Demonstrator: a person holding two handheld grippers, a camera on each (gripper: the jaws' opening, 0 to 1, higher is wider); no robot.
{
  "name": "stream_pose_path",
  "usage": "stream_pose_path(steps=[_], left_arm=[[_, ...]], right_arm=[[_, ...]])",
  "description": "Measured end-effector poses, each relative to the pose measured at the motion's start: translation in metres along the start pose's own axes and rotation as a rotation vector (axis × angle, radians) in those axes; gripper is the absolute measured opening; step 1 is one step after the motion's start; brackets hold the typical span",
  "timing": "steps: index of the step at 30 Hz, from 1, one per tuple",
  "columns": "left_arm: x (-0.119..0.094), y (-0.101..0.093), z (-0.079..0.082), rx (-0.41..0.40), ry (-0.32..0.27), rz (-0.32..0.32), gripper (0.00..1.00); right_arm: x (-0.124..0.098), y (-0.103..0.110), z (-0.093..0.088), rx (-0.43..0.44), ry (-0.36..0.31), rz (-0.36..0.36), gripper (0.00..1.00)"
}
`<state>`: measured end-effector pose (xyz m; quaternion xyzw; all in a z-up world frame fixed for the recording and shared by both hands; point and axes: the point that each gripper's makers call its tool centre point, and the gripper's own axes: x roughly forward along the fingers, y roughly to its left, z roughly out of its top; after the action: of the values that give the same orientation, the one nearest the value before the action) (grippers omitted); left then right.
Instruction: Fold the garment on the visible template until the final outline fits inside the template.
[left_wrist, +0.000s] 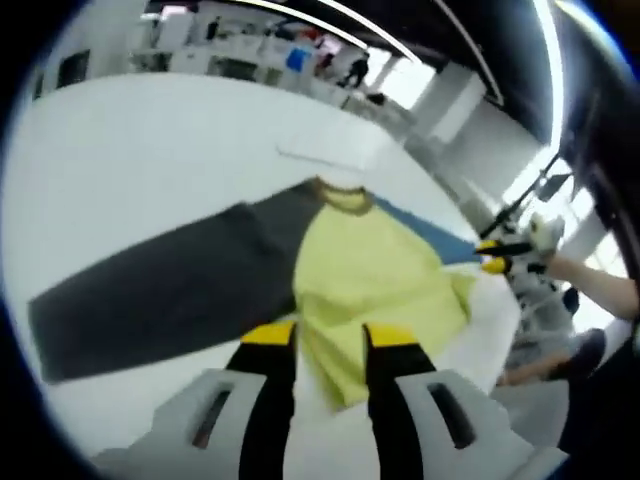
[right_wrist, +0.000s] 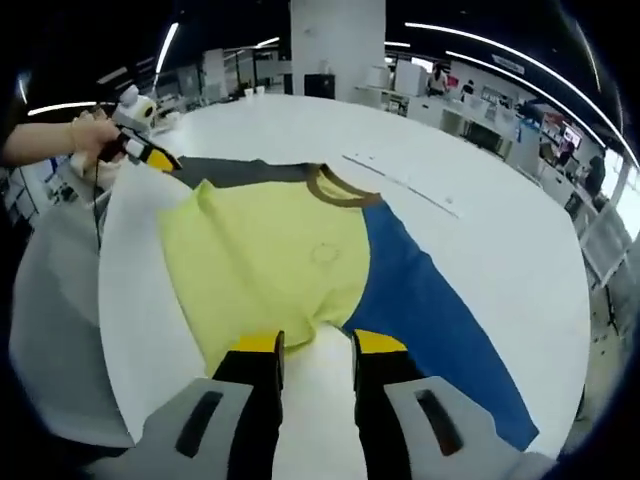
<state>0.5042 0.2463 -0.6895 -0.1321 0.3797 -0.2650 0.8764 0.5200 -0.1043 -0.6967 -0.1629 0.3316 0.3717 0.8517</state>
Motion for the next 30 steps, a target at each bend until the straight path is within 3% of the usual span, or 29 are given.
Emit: stream_pose_path(steps=[4, 10, 15, 25, 30], left_arm=[[-0.019, -0.007, 0.013, 0.033, -0.063, 0.020, 0.33], [-0.043, -0.017, 0.025, 0.099, -0.111, 0.052, 0.48], [-0.065, -0.024, 0.035, 0.117, -0.172, 0.070, 0.59], [-0.103, -0.031, 0.034, 0.167, -0.208, 0.102, 0.72], [-0.125, -0.033, 0.039, 0.161, -0.257, 0.124, 0.75]], right_arm=[[-0.026, -0.004, 0.007, 0.046, -0.063, -0.065, 0.36], [-0.064, -0.004, 0.014, 0.131, -0.138, -0.130, 0.53], [-0.090, 0.000, 0.022, 0.170, -0.191, -0.163, 0.57], [-0.131, 0.013, 0.037, 0.199, -0.278, -0.226, 0.72], [-0.150, 0.019, 0.036, 0.213, -0.300, -0.253, 0.79]])
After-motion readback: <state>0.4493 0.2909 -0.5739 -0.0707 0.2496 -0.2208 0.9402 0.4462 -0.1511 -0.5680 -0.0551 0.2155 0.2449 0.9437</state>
